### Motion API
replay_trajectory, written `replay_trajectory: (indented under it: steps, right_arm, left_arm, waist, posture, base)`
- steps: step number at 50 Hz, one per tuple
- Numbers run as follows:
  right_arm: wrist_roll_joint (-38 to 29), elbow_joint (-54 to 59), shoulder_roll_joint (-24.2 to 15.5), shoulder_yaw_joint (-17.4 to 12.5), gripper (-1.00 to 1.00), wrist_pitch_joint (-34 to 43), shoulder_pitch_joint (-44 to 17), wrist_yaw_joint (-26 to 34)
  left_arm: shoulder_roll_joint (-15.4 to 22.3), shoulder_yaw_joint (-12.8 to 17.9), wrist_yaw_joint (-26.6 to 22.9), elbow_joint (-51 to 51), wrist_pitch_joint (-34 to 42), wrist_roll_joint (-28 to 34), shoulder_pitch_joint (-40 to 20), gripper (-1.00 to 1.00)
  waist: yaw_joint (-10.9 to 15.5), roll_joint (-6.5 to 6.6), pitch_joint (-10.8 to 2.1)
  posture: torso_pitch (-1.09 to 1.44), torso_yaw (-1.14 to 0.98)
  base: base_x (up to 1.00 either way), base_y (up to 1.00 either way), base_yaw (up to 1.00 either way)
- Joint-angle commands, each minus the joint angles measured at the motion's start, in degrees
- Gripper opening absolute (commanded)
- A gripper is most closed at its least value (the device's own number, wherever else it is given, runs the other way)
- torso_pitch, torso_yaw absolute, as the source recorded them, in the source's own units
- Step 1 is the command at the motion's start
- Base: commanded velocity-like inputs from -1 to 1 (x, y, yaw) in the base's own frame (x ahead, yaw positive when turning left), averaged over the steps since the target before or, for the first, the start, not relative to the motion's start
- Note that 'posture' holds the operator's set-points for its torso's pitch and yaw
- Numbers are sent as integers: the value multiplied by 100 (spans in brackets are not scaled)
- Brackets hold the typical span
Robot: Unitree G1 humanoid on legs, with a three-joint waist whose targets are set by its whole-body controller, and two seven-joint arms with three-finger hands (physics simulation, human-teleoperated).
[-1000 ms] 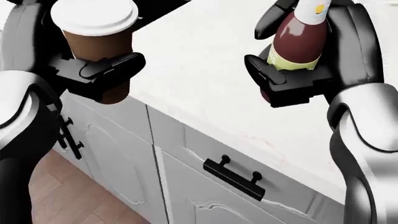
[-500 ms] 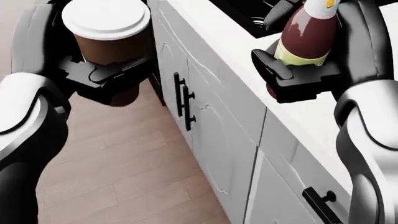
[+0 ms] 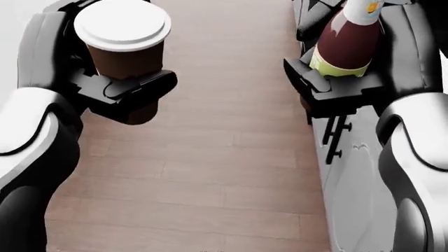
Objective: Move the drinks to the dining counter.
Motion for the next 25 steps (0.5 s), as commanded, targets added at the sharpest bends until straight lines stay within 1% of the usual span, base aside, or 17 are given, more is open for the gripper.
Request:
replay_trajectory:
  steps: [1,2,3,5,6,7,9,10,12,13,17,19,21,22,23,24,25]
  right_arm:
    - [65,-220,-4,-28,-100,-212,-225,-28]
    - [99,-224,-6,-61,-100,-181,-238,-52]
    - [147,-225,6,-80,-100,-192,-230,-74]
    - [188,-218,-16,-64,-100,-214,-210,-86]
    - [209,-217,-16,-71,-100,-219,-200,-99]
    - [221,-212,-25,-65,-100,-226,-182,-114]
    - [227,-208,-49,-53,-100,-217,-172,-135]
    - [216,-186,-63,-42,-100,-216,-167,-147]
    - [217,-206,-67,-23,-100,-206,-155,-142]
    - [213,-202,-67,-14,-100,-218,-150,-139]
    - [181,-186,-55,25,-100,-252,-134,-127]
    - [159,-201,-50,41,-100,-248,-127,-109]
    - [138,-185,-46,52,-100,-270,-122,-94]
    - [132,-190,-41,48,-100,-274,-120,-87]
    - [123,-195,-40,50,-100,-266,-125,-81]
    - [113,-199,-38,57,-100,-260,-127,-76]
    - [101,-201,-29,70,-100,-264,-127,-69]
  left_arm:
    - [51,77,-1,-135,-200,31,-158,-100]
    - [48,74,-2,-138,-199,34,-158,-100]
    - [37,70,12,-181,-162,28,-155,-100]
    - [35,66,5,-172,-179,36,-146,-100]
    - [33,64,5,-181,-174,38,-144,-100]
    - [32,66,8,-191,-164,40,-142,-100]
    - [34,65,-3,-177,-178,47,-138,-100]
    - [30,60,-2,-193,-172,50,-132,-100]
    - [21,53,0,-208,-163,56,-127,-100]
    - [18,52,-1,-215,-159,57,-126,-100]
    - [23,55,-27,-204,-186,72,-104,-100]
    - [24,63,-29,-224,-172,71,-97,-100]
    - [22,61,-29,-238,-165,72,-85,-100]
    - [19,63,-29,-238,-164,72,-84,-100]
    - [19,62,-35,-235,-168,71,-85,-100]
    - [17,64,-37,-235,-166,68,-85,-100]
    - [19,63,-37,-238,-162,70,-87,-100]
  waist:
    - [25,-29,-134]
    - [-150,67,-134]
    - [-32,2,-117]
    - [-152,346,-210]
    - [-203,357,-204]
    - [-163,248,-86]
    - [-190,167,-120]
    - [-163,159,-284]
    - [-92,120,99]
    - [-61,107,127]
    - [15,59,65]
    - [86,-16,61]
    - [153,-140,57]
    - [180,-237,49]
    - [180,-393,8]
    - [146,-686,-106]
    - [128,-456,106]
  posture:
    - [0,0]
    - [0,0]
    - [0,0]
    - [0,0]
    - [0,0]
    - [0,0]
    - [0,0]
    - [0,0]
    - [0,0]
    - [0,0]
    - [0,0]
    - [0,0]
    - [0,0]
    - [0,0]
    - [0,0]
    - [0,0]
    - [0,0]
  base:
    - [0,0,100]
    - [0,24,0]
    - [0,0,0]
    - [0,0,0]
    - [0,0,0]
    - [0,0,0]
    - [0,0,0]
    - [25,0,0]
    - [71,-9,0]
    - [80,-12,0]
    - [81,-8,0]
    - [90,-3,0]
    - [94,-2,0]
    - [95,-1,0]
    - [96,-1,0]
    - [100,0,0]
    - [100,0,0]
